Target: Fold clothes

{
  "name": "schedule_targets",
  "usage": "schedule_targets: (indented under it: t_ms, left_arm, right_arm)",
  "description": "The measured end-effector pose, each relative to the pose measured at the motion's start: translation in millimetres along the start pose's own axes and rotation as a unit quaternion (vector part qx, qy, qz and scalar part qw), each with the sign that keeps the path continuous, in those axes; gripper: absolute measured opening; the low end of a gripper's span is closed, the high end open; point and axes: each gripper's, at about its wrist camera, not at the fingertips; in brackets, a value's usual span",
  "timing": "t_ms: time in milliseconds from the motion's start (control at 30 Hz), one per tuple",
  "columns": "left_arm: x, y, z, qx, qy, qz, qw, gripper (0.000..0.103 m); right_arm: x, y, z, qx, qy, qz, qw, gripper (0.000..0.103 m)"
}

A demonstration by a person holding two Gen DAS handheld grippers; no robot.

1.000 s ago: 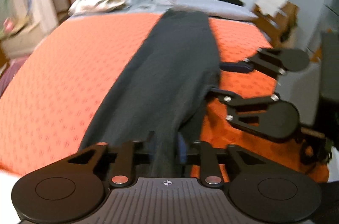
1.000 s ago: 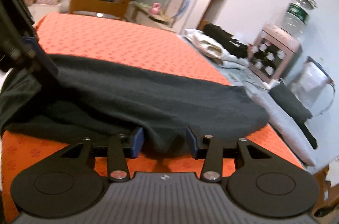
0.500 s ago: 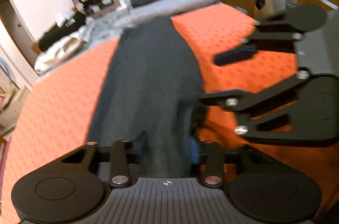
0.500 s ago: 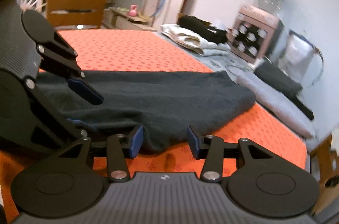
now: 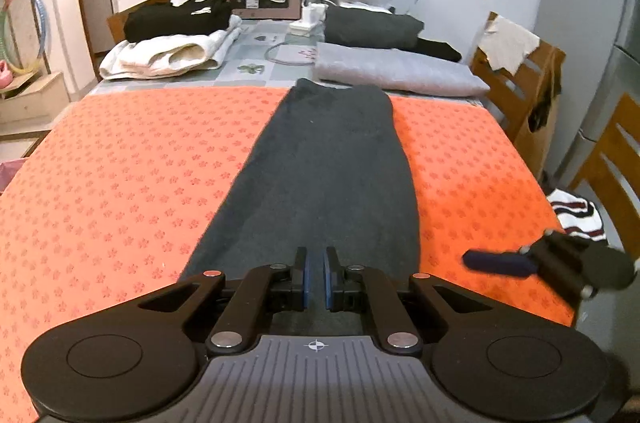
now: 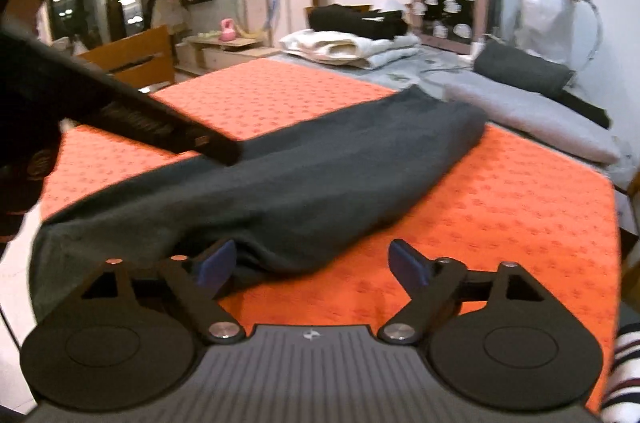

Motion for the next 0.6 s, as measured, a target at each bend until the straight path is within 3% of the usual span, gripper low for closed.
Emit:
schedule_targets:
  t_ms: [100,300,433,533,600]
  left_arm:
    - [-7,-2,1,0.018,-0.034,-0.031,0.9988,0.011]
    - [-34,-3,-13,0.035,-0.143,-0.066,0.9870,0.031]
    - [-53,-7,-26,0.041,-0.212,-0.073,0.9737,0.042]
    - [-65,-13,-37,0.046,-0.264,-0.069,0.9609,0.042]
    - [-71,-21,-45,0.047,-0.303,-0.045,0.9509,0.042]
  right_arm:
    - [9,-10,2,0.016,0.028,-0.021,0.999,0.089]
    - [-3,-10,-4,0.031,0.021,-0.044,0.998,0.089]
    - [-17,-6,-10,0.039,0.003,-0.059,0.997,0.089]
    - [-27,-3,-15,0.043,-0.015,-0.068,0.997,0.089]
    - [-33,-1,-19,0.046,-0.027,-0.073,0.996,0.089]
Point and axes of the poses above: each gripper's, at about its wrist camera, not at the fingertips, and y roughly against the way its jaws point, x to its left, z to its top, and after that the axes turned 1 degree about -z, right-handed
